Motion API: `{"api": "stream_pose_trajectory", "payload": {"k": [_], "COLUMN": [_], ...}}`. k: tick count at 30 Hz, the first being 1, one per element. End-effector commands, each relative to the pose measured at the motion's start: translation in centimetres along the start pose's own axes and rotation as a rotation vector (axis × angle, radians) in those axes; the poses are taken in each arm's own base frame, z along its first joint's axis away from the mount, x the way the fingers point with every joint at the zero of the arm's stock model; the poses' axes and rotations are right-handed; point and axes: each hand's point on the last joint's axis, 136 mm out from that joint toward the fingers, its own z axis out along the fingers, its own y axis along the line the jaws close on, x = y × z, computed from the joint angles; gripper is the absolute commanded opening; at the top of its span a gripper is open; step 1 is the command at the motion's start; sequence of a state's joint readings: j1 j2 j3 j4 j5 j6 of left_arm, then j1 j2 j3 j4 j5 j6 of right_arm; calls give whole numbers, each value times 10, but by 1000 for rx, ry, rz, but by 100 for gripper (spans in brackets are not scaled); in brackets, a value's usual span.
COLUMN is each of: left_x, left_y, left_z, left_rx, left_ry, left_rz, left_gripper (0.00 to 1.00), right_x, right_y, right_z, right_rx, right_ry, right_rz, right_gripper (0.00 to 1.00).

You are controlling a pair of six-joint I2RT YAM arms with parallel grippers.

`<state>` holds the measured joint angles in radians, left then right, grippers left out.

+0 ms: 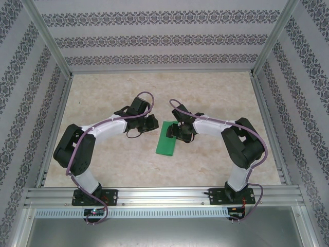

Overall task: Fold a paper plane with a square sheet of paper (pick it up from the middle)
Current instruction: Fold the square sheet of paper in half at the center of the table.

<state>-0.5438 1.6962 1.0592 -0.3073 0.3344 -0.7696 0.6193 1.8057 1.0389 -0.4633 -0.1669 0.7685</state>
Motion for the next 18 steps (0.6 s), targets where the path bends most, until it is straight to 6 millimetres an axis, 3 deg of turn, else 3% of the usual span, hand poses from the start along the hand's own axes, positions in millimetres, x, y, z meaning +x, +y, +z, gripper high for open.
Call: {"api": "stream_pose_trajectory", "payload": {"k": [1, 18], "left_x": [1, 7], "left_y": [2, 0], "left_z": [0, 24], "left_rx": [8, 47], "left_ry": [9, 79], "left_rz": [-15, -39], "left_gripper": [13, 12], "right_x": [22, 26], "right_y": [-19, -22], "right_z": [40, 44], "right_rx": [47, 89], "right_ry": [86, 109], "right_rz": [12, -16], "right_gripper": [66, 66]}}
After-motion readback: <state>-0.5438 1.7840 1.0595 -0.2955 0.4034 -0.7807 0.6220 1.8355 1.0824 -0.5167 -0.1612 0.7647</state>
